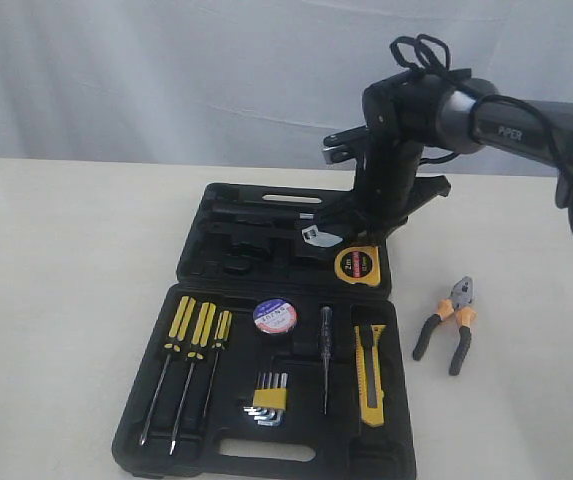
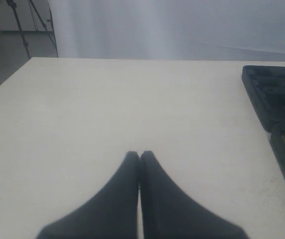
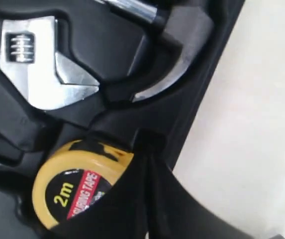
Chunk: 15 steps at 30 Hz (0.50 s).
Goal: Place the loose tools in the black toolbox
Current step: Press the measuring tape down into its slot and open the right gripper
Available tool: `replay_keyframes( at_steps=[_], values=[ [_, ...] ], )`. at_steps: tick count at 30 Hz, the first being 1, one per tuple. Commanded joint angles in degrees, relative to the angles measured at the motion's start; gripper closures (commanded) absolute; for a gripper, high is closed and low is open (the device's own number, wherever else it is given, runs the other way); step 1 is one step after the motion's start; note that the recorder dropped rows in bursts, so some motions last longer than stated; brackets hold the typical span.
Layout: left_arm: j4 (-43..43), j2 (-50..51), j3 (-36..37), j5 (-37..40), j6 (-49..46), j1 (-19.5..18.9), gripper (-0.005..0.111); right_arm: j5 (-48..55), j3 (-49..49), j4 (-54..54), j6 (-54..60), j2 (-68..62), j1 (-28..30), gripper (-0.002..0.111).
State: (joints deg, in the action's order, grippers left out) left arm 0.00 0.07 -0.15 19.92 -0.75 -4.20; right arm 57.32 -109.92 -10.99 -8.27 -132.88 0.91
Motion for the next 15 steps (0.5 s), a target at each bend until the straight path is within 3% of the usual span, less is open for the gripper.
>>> replay_keyframes(
  at_steps=[1,15],
  values=[
    [0.00,-0.07,0.15,-0.31,0.33,0.27,0.107,-1.58,0.09,6.04,3.73,-2.35,0.31,0.109],
    [0.00,-0.07,0.15,-0.31,0.33,0.27,0.107,1.94,0.09,5.39,4.23,0.68,0.31,0.109]
  ],
)
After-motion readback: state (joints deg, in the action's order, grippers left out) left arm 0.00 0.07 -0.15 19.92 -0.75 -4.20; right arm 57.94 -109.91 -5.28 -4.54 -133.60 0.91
